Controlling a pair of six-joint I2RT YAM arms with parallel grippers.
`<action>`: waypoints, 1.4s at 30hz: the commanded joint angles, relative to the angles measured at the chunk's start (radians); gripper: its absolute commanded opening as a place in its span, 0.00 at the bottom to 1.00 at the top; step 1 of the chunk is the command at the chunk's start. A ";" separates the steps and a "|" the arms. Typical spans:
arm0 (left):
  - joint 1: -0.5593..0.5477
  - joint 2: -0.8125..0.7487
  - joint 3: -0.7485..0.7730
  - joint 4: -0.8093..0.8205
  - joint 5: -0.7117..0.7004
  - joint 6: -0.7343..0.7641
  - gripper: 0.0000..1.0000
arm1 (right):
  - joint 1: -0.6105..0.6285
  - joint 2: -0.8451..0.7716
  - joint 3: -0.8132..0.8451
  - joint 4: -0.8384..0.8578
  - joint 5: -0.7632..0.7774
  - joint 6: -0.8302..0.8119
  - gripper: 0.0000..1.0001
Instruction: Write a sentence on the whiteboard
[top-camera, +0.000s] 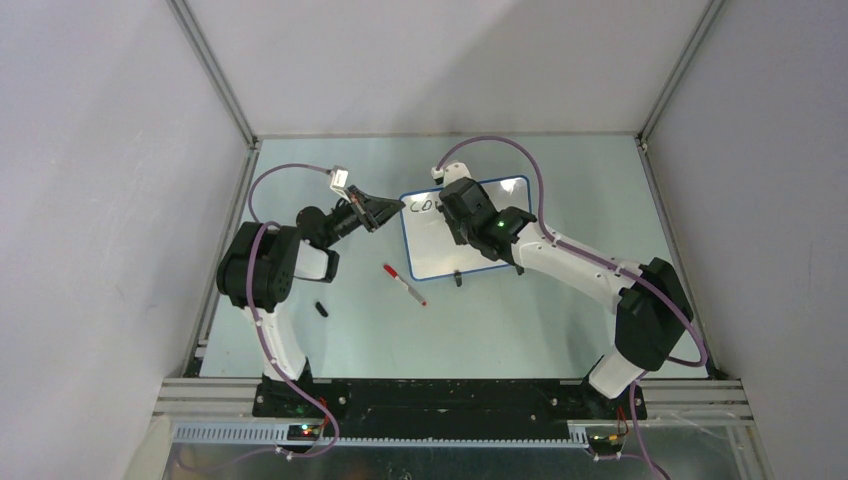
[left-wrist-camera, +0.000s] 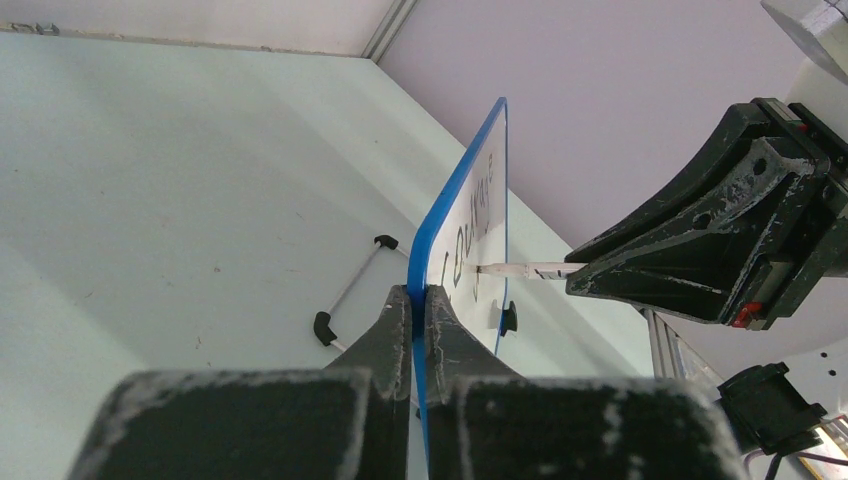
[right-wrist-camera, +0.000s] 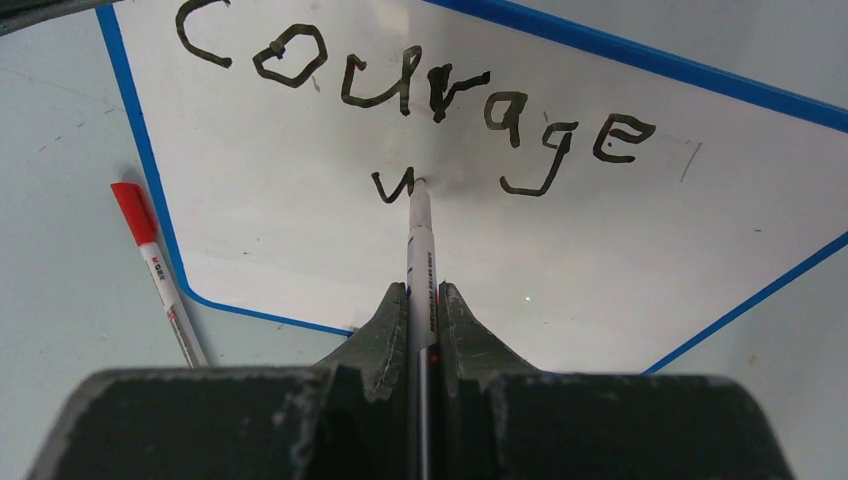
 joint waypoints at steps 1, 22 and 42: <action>0.001 -0.020 -0.008 0.039 0.027 0.054 0.00 | -0.010 0.001 0.044 0.027 0.030 0.001 0.00; 0.002 -0.022 -0.011 0.040 0.024 0.055 0.00 | 0.012 -0.090 -0.007 0.044 0.067 -0.006 0.00; 0.001 -0.022 -0.012 0.039 0.024 0.057 0.00 | -0.020 -0.033 -0.008 0.047 0.044 0.001 0.00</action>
